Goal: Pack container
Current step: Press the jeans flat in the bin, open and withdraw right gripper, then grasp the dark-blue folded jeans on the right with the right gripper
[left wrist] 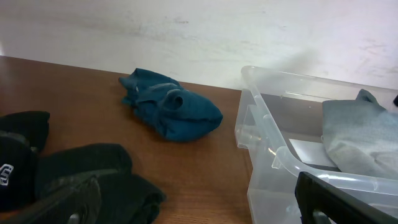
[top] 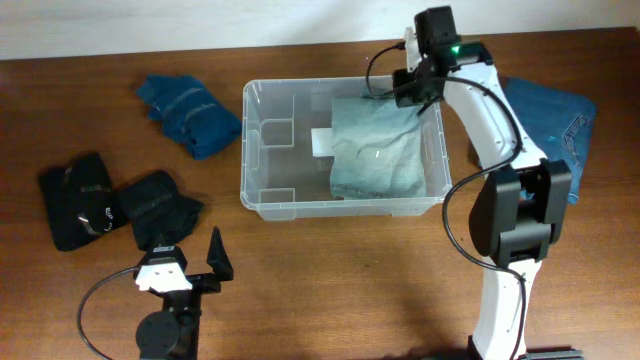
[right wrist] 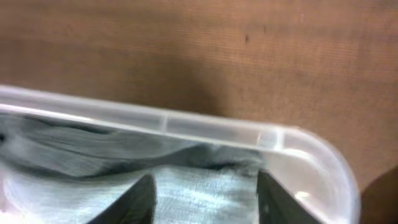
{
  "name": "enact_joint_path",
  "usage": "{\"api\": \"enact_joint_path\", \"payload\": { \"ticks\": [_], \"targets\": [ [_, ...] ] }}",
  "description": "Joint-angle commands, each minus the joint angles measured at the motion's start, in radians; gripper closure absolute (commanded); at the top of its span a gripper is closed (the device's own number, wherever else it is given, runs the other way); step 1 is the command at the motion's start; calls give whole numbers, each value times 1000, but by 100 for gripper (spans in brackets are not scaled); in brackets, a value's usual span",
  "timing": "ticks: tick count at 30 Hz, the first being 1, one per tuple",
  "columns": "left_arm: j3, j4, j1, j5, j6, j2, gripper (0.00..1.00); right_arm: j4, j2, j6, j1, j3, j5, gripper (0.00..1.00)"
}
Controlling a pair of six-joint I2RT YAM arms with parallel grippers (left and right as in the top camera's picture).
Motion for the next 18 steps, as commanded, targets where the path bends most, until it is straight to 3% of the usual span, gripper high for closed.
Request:
{"api": "enact_joint_path", "payload": {
  "ticks": [1,8,13,18],
  "targets": [
    [-8,2,5,10,16,-4,0,-80,-105,29,-6,143,-22,43],
    [-7,2,5,10,16,-4,0,-346,-159,127,-200,365,-32,33],
    [-7,2,5,10,16,-4,1,-416,-154,127,-408,357,-46,24],
    [-7,2,5,10,16,-4,1,-377,-144,-37,-610,278,-208,18]
  ]
}}
